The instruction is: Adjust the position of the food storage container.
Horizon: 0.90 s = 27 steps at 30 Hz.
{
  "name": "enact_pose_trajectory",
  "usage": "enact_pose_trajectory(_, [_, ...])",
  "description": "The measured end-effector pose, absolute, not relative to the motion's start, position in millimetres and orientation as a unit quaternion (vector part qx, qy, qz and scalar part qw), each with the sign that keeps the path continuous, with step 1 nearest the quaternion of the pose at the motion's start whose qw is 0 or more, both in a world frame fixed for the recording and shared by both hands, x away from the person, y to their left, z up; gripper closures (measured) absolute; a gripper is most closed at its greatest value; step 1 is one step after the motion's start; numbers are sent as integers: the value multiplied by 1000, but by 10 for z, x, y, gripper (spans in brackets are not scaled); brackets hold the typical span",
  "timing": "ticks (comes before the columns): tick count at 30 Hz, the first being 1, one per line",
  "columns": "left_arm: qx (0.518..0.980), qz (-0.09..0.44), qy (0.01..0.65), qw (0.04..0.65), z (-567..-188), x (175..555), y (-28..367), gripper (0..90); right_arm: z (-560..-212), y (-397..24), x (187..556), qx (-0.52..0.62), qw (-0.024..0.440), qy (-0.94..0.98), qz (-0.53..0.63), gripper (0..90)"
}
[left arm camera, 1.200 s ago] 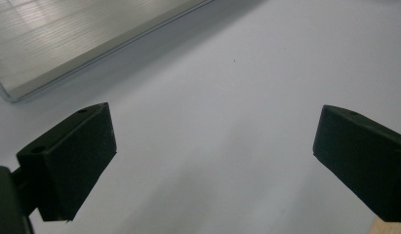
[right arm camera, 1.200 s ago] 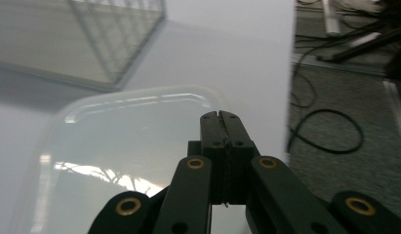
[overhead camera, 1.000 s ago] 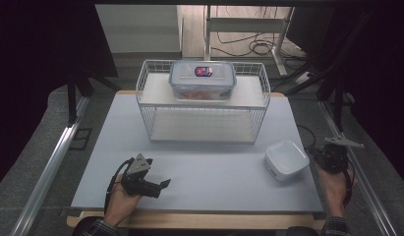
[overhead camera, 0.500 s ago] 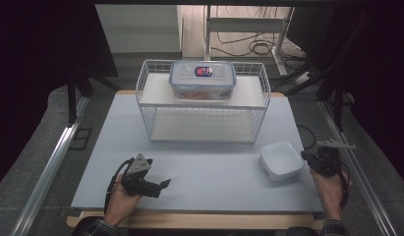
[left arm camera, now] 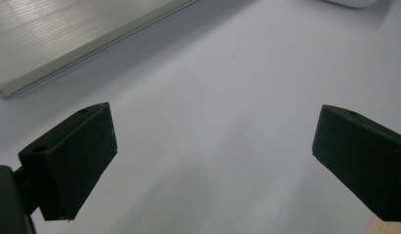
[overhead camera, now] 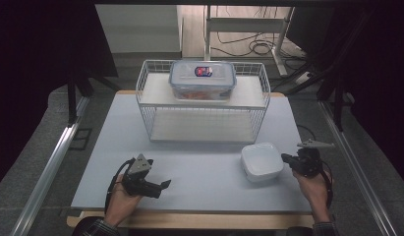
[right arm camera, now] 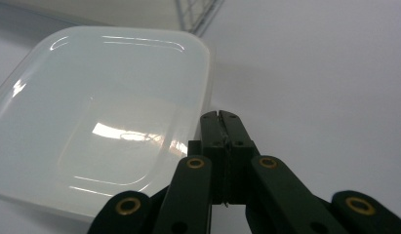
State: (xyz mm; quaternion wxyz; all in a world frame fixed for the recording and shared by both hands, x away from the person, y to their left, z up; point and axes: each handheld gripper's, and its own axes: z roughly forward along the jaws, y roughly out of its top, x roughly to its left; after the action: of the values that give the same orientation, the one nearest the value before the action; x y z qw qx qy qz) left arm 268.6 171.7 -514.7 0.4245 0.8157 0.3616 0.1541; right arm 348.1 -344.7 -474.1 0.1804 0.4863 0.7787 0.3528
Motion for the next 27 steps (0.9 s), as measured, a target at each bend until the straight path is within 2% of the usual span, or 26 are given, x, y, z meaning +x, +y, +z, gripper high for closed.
enact_pose_trajectory(27, [820,146,359,421,-5159,2683,1692,22,-4788,-2533,3338,395,108,836,366,893])
